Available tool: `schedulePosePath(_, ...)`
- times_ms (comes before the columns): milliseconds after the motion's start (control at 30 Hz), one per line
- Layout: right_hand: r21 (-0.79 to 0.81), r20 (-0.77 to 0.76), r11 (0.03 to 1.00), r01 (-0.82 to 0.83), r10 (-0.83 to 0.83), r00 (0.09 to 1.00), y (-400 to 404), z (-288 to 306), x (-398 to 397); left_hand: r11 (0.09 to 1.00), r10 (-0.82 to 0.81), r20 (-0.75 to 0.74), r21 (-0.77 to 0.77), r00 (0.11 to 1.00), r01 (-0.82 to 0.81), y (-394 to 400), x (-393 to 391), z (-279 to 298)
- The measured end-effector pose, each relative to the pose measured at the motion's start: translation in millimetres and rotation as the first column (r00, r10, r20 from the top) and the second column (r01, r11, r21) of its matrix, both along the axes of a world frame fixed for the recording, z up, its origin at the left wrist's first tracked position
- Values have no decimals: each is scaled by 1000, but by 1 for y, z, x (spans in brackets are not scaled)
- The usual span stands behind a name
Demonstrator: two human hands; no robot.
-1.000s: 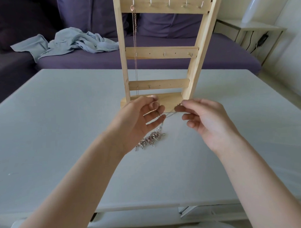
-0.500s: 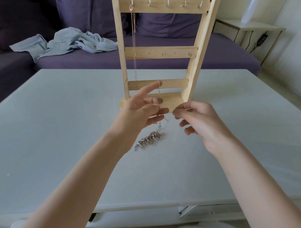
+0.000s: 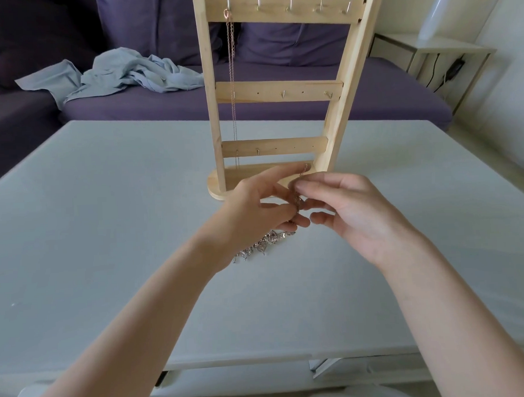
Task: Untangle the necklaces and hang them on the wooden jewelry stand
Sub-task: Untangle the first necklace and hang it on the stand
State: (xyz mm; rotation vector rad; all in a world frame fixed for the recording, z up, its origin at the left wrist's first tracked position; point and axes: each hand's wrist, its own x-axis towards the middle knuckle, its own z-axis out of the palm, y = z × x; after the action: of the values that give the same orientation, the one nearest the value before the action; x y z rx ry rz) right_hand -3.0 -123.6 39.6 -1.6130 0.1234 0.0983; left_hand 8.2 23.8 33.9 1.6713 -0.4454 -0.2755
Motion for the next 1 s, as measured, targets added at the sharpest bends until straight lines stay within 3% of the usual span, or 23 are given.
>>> schedulePosePath(467,195,-47,980,39,-30,998,0,3,1,994,112,58,-28,992,-110,3,5,-2)
schedulePosePath(1000,179,-29,984,14,-9,1000,1,2,1,988,145,91,-65,985,-140,2,6,-3)
